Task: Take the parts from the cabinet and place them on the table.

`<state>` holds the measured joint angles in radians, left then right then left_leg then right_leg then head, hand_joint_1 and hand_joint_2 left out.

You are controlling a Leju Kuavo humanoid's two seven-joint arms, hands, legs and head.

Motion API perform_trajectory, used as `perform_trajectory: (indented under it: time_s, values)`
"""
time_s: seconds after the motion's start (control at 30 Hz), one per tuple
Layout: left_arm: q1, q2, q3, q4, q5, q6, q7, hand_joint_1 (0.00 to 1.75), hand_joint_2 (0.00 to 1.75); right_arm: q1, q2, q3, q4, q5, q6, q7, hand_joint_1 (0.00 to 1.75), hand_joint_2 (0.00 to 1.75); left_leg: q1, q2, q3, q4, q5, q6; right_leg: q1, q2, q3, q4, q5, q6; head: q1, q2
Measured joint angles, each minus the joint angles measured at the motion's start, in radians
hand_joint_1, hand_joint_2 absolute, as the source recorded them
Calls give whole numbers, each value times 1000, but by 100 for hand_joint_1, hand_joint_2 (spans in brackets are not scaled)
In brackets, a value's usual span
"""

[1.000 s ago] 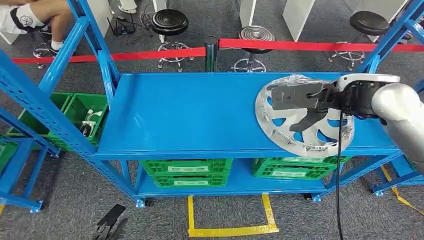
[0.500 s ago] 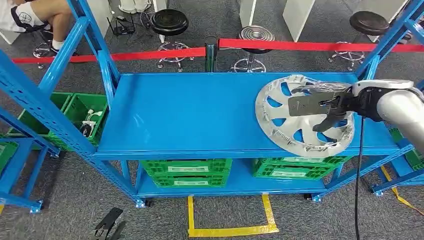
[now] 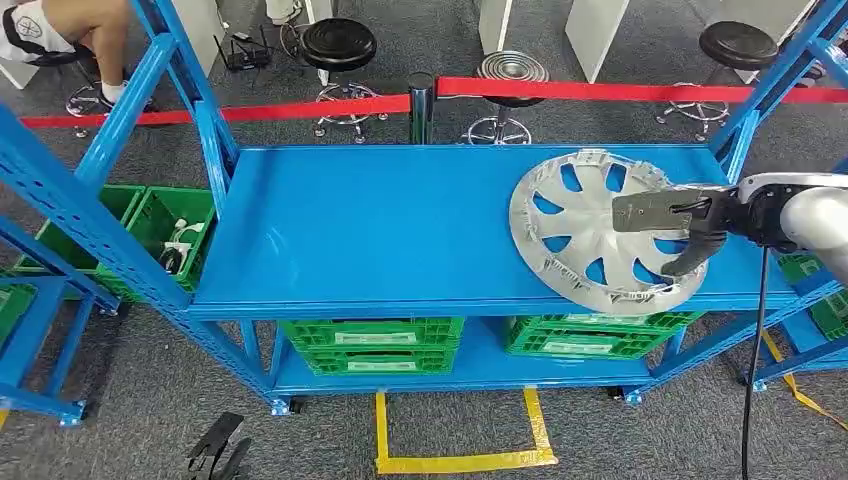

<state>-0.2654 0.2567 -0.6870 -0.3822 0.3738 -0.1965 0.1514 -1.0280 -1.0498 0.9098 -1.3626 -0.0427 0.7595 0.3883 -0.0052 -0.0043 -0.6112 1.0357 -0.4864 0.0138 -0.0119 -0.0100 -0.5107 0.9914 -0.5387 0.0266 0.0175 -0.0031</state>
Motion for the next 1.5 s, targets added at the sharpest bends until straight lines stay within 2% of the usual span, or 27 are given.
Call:
perform_trajectory:
  time_s: [0.5,0.87,1.0,1.1,1.23,1.5]
  values:
    - [-7,2,-38,-11,53,6,15,0,0,97,-83,36,5,-162,-17,58,0,175,0,-3,0,0,0,0,0,0,0,0,0,0,0,0]
    - [-19,2,-78,-20,97,14,9,0,0,93,-89,54,-21,-267,-34,114,0,175,0,3,0,0,0,0,0,0,0,0,0,0,0,0]
    - [-21,7,-88,-22,106,10,-1,0,0,88,-89,61,-26,-265,-49,105,0,175,0,7,0,0,0,0,0,1,0,0,0,0,0,0]
    - [-22,10,-96,-21,109,8,-9,0,0,86,-88,61,-26,-243,-61,85,0,175,0,9,0,0,0,0,0,2,0,0,0,0,0,0]
    - [-21,11,-105,-22,134,10,-15,0,0,75,-63,60,-26,-140,-97,27,0,175,-1,18,0,-1,-1,0,0,6,0,0,0,0,0,0]
    - [-25,19,-124,-21,137,-11,-19,0,0,83,16,56,-18,229,-147,-128,0,175,0,25,2,-2,-1,-1,1,12,-1,0,1,0,-1,0]
